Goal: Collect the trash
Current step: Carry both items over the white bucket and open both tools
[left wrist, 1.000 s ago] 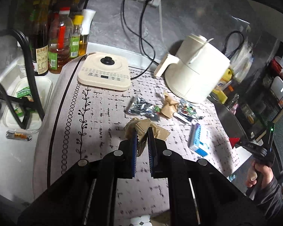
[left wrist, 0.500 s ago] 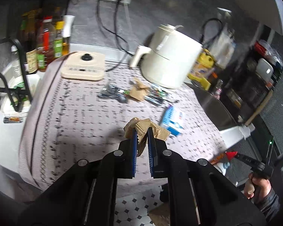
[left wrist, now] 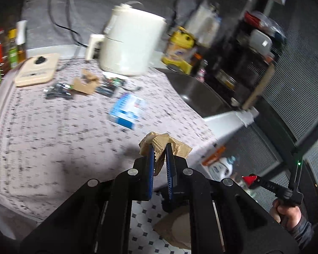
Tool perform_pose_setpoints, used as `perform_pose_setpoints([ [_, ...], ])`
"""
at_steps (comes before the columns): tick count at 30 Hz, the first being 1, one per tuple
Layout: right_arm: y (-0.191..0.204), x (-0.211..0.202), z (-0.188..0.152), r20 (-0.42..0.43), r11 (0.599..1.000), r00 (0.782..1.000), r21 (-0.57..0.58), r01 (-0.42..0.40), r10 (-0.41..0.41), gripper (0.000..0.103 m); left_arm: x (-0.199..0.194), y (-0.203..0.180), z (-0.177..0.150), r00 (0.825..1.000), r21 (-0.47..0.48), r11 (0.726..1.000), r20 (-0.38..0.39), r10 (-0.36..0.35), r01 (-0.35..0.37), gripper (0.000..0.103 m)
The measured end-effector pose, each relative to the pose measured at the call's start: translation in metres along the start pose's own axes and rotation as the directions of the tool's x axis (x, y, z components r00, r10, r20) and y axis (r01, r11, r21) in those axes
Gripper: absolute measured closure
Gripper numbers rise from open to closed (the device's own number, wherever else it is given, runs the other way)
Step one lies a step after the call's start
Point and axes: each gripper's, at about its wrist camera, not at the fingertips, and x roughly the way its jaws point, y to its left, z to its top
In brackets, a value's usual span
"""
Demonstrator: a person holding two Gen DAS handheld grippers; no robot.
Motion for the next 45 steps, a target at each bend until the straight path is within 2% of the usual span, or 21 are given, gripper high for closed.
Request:
perform_pose_setpoints([
  [7, -0.045, -0.02, -0.044, -0.025, 0.996, 0.998, 0.076, 0.053, -0.051, 0.099, 0.031, -0.049, -0.018, 0.993, 0.066, 0.994, -0.084, -0.081, 0.087, 0.092],
  [14, -0.083, -0.035, -0.077, -0.06, 0.984, 0.994, 0.142, 0.104, -0.097, 0.099, 0.058, -0.093, -0.049, 0.972, 0.114, 0.979, -0.18, -0.148, 0.17, 0.092],
  [19, -0.105, -0.038, -0.099, -0.102, 0.981, 0.988, 0.147, 0.131, -0.116, 0.096, 0.072, -0.116, -0.073, 0.953, 0.131, 0.969, -0.248, -0.172, 0.209, 0.092],
  [26, -0.127, -0.039, -0.124, -0.148, 0.975, 0.982, 0.174, 0.141, -0.116, 0.095, 0.083, -0.138, -0.101, 0.936, 0.135, 0.962, -0.297, -0.19, 0.238, 0.092],
  [28, -0.131, -0.04, -0.127, -0.156, 0.974, 0.981, 0.177, 0.141, -0.114, 0.089, 0.085, -0.142, -0.107, 0.932, 0.135, 0.961, -0.307, -0.192, 0.243, 0.092],
  [29, -0.133, -0.041, -0.13, -0.152, 0.975, 0.982, 0.177, 0.136, -0.109, 0.075, 0.085, -0.144, -0.111, 0.931, 0.137, 0.96, -0.311, -0.193, 0.244, 0.092],
  [30, -0.133, -0.042, -0.131, -0.146, 0.976, 0.984, 0.176, 0.132, -0.106, 0.065, 0.086, -0.146, -0.113, 0.93, 0.137, 0.96, -0.313, -0.193, 0.245, 0.092],
  [39, -0.148, -0.052, -0.134, -0.135, 0.973, 0.984, 0.188, 0.137, -0.112, 0.065, 0.094, -0.156, -0.131, 0.92, 0.133, 0.958, -0.34, -0.197, 0.254, 0.092],
  [45, -0.162, -0.068, -0.137, -0.116, 0.961, 0.983, 0.22, 0.165, -0.142, 0.065, 0.106, -0.175, -0.147, 0.89, 0.156, 0.939, -0.399, -0.223, 0.305, 0.092],
])
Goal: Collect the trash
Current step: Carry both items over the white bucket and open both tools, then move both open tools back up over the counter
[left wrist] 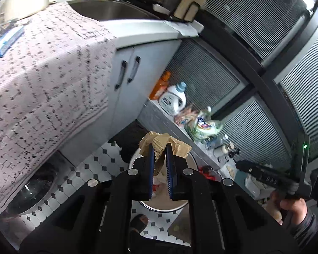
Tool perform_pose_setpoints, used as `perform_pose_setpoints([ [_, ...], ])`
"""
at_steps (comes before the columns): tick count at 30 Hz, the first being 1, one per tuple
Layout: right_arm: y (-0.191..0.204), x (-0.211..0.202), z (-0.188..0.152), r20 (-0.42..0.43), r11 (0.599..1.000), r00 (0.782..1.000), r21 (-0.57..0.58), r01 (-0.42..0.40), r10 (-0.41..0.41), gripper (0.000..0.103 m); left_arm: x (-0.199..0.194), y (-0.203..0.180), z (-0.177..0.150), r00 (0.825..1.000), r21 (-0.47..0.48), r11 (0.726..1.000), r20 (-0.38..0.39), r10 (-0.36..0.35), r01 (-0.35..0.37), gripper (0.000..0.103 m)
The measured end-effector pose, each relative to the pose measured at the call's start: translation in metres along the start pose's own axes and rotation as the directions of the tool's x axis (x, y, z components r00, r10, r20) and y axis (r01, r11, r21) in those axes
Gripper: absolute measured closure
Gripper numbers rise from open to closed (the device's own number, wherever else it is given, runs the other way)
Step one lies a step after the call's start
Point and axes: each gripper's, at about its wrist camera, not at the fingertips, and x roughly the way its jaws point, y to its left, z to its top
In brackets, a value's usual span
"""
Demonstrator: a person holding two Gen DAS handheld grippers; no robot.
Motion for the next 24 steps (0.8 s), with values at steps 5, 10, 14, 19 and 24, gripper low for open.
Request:
perform_pose_setpoints([
  [5, -0.016, -0.013, -0.004, 0.022, 0.999, 0.999, 0.043, 0.029, -0.03, 0.065, 0.027, -0.018, -0.006, 0.997, 0.054, 0.998, -0.066, -0.036, 0.04, 0.092],
  [10, -0.032, -0.025, -0.011, 0.036, 0.994, 0.997, 0.09, 0.06, -0.063, 0.065, 0.067, -0.032, -0.015, 0.978, 0.097, 0.991, -0.2, -0.066, 0.087, 0.052],
  [14, -0.043, -0.032, -0.016, 0.043, 0.99, 0.995, 0.116, 0.084, -0.09, 0.063, 0.076, -0.036, -0.016, 0.976, 0.099, 0.992, -0.208, -0.061, 0.083, 0.037],
  [19, -0.04, -0.033, -0.017, 0.046, 0.992, 0.996, 0.102, 0.073, -0.078, 0.056, 0.062, -0.025, -0.006, 0.986, 0.087, 0.995, -0.163, -0.025, 0.04, 0.025],
  [24, -0.014, -0.031, -0.007, 0.088, 0.998, 0.995, 0.06, 0.033, -0.039, 0.032, 0.035, -0.003, 0.01, 0.995, 0.072, 0.997, -0.095, 0.038, -0.031, 0.016],
])
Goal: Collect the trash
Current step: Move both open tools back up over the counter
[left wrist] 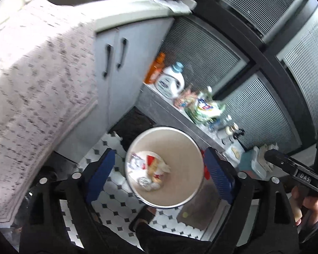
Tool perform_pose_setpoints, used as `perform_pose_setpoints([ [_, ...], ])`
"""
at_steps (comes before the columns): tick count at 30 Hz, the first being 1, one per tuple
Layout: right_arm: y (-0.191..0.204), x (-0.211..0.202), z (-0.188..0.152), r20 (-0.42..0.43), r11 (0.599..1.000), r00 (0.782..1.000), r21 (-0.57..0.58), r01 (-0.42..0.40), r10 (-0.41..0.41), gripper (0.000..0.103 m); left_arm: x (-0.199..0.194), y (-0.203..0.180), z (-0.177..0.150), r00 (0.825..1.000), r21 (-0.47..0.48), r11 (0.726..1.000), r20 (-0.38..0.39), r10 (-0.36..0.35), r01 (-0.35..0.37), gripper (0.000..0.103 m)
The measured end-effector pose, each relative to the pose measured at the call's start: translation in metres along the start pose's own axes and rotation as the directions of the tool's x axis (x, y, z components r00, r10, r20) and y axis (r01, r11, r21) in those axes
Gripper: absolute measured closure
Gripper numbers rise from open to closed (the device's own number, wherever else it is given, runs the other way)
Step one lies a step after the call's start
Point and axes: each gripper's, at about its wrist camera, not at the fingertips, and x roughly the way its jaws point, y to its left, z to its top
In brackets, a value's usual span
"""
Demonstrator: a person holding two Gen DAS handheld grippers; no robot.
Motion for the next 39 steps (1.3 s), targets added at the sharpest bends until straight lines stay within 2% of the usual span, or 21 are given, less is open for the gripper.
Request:
perform_pose_setpoints([
  [6, 0.05, 0.003, 0.021, 0.053, 0.998, 0.998, -0.052, -0.039, 0.041, 0.012, -0.045, 0.049, 0.009, 0.993, -0.092, 0.993, 0.086, 0.083, -0.075, 0.013],
  [8, 0.068, 0.005, 0.028, 0.065, 0.996, 0.996, -0.07, -0.05, 0.054, 0.008, -0.06, 0.067, 0.012, 0.988, -0.128, 0.987, 0.11, 0.112, -0.098, 0.013],
  [15, 0.138, 0.016, 0.046, 0.067, 0.986, 0.992, -0.141, -0.094, 0.104, 0.008, -0.107, 0.134, 0.018, 0.962, -0.234, 0.958, 0.178, 0.208, -0.164, 0.013],
  [24, 0.224, 0.026, 0.058, 0.056, 0.959, 0.986, -0.245, -0.142, 0.16, 0.008, -0.163, 0.219, 0.019, 0.915, -0.371, 0.906, 0.257, 0.31, -0.203, 0.013],
  [30, 0.276, 0.034, 0.065, 0.046, 0.941, 0.982, -0.299, -0.162, 0.183, 0.008, -0.197, 0.276, 0.014, 0.876, -0.47, 0.86, 0.307, 0.373, -0.202, 0.013],
  [36, 0.327, 0.044, 0.07, 0.035, 0.918, 0.979, -0.357, -0.174, 0.2, 0.008, -0.225, 0.332, 0.007, 0.844, -0.545, 0.815, 0.327, 0.424, -0.198, 0.014],
  [39, 0.353, 0.05, 0.072, 0.033, 0.908, 0.978, -0.378, -0.179, 0.207, 0.008, -0.236, 0.359, 0.005, 0.833, -0.576, 0.796, 0.336, 0.439, -0.188, 0.019],
])
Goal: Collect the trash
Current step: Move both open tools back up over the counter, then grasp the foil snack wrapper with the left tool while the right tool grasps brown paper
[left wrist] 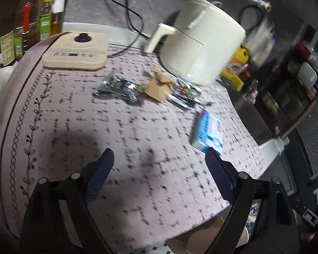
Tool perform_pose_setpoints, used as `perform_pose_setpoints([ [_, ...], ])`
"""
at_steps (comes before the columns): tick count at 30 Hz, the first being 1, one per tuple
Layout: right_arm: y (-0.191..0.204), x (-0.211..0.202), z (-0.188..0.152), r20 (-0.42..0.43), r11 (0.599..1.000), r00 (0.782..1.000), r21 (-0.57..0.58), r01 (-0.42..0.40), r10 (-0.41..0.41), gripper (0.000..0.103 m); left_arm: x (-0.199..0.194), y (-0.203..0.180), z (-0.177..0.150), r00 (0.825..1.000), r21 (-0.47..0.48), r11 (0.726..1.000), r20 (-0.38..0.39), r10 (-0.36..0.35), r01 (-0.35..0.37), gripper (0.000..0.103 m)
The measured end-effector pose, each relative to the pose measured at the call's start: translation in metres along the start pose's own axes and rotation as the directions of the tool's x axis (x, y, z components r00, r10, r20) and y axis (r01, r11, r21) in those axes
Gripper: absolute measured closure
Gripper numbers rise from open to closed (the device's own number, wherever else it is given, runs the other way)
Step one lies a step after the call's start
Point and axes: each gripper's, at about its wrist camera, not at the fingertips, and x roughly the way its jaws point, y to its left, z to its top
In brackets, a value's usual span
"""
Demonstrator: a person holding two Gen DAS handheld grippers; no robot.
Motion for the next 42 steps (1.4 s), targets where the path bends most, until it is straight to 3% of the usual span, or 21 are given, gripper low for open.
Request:
perform_pose_setpoints([
  [14, 0.096, 0.051, 0.042, 0.032, 0.998, 0.999, -0.041, -0.043, 0.044, 0.008, 0.041, 0.078, 0.072, 0.999, -0.066, 0.997, 0.008, 0.039, -0.038, 0.051],
  [25, 0.165, 0.08, 0.066, 0.017, 0.987, 0.997, -0.14, -0.078, 0.081, 0.009, 0.096, 0.097, 0.094, 0.998, -0.09, 0.996, -0.06, 0.008, -0.014, 0.058],
  [27, 0.176, 0.086, 0.069, 0.006, 0.983, 0.996, -0.16, -0.092, 0.094, 0.011, 0.104, 0.098, 0.094, 0.996, -0.087, 0.996, -0.084, 0.001, -0.008, 0.076],
  [28, 0.182, 0.09, 0.071, 0.0, 0.98, 0.995, -0.17, -0.1, 0.101, 0.011, 0.106, 0.098, 0.094, 0.996, -0.089, 0.996, -0.095, -0.007, -0.002, 0.092],
  [29, 0.189, 0.094, 0.072, -0.007, 0.977, 0.994, -0.182, -0.11, 0.111, 0.012, 0.106, 0.098, 0.093, 0.995, -0.087, 0.996, -0.099, -0.013, 0.004, 0.099],
  [34, 0.229, 0.111, 0.082, -0.043, 0.954, 0.985, -0.244, -0.172, 0.166, 0.016, 0.087, 0.106, 0.095, 0.999, -0.092, 0.996, -0.048, -0.005, 0.001, 0.099],
  [42, 0.3, 0.14, 0.097, -0.108, 0.909, 0.959, -0.305, -0.284, 0.263, 0.028, 0.054, 0.139, 0.095, 0.997, -0.142, 0.987, 0.007, 0.071, -0.069, 0.099],
])
